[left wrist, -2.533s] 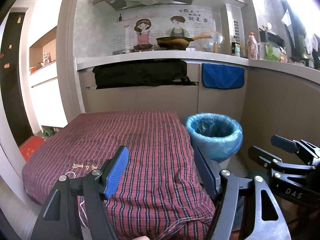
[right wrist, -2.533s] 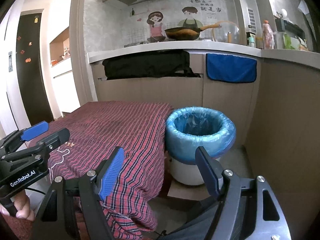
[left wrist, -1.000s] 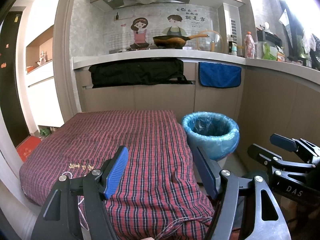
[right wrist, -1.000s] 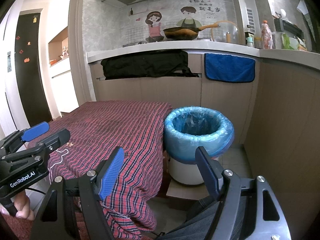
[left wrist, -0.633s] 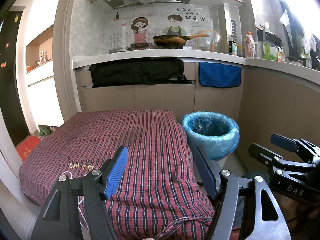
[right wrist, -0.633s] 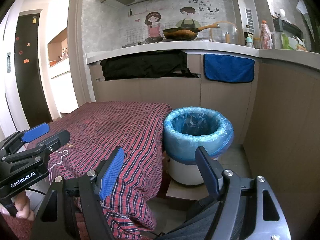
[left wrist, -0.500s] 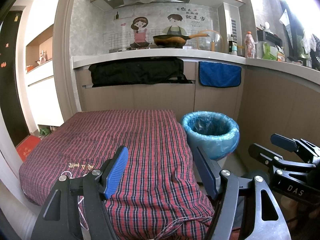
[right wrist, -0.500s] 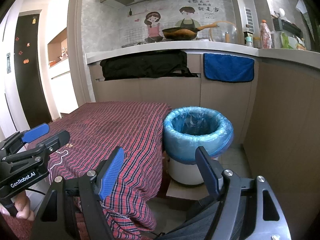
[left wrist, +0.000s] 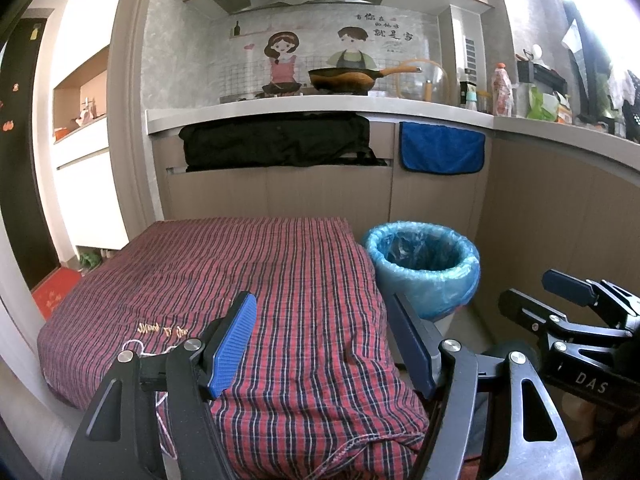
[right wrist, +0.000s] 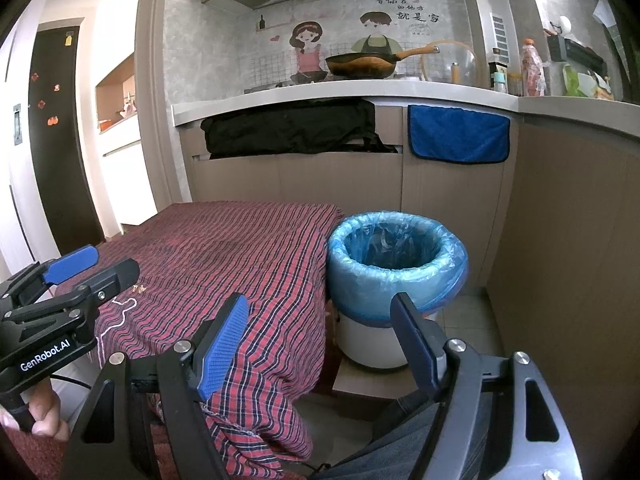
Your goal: Collect trash
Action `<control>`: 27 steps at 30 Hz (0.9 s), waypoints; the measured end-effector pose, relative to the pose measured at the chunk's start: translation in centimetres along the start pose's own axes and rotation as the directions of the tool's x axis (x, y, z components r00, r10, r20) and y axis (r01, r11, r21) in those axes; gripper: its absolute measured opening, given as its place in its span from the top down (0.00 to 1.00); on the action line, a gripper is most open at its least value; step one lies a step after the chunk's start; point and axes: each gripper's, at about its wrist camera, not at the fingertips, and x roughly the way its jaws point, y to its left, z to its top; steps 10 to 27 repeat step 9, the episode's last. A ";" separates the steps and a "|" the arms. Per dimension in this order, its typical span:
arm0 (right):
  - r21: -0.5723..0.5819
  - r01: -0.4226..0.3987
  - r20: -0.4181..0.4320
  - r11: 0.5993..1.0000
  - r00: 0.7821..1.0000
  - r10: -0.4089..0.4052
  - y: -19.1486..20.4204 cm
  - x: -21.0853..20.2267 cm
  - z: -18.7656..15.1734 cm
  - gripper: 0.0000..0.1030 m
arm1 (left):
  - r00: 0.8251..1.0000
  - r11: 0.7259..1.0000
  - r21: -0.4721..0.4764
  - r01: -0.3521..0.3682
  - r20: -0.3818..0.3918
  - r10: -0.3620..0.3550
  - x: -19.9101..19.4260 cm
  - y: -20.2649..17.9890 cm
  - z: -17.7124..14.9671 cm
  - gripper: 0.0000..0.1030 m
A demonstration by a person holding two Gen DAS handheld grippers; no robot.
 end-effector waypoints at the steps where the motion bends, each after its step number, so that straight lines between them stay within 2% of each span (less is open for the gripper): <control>1: 0.001 0.000 -0.001 1.000 1.000 0.000 0.0 0.0 0.0 0.31 | 1.000 1.000 -0.001 0.000 0.000 0.000 0.0 -0.1 0.0 0.33; 27: 0.002 0.002 -0.005 1.000 1.000 -0.002 0.2 0.2 -0.1 0.31 | 1.000 1.000 -0.002 0.001 -0.001 -0.001 0.1 0.0 0.0 0.33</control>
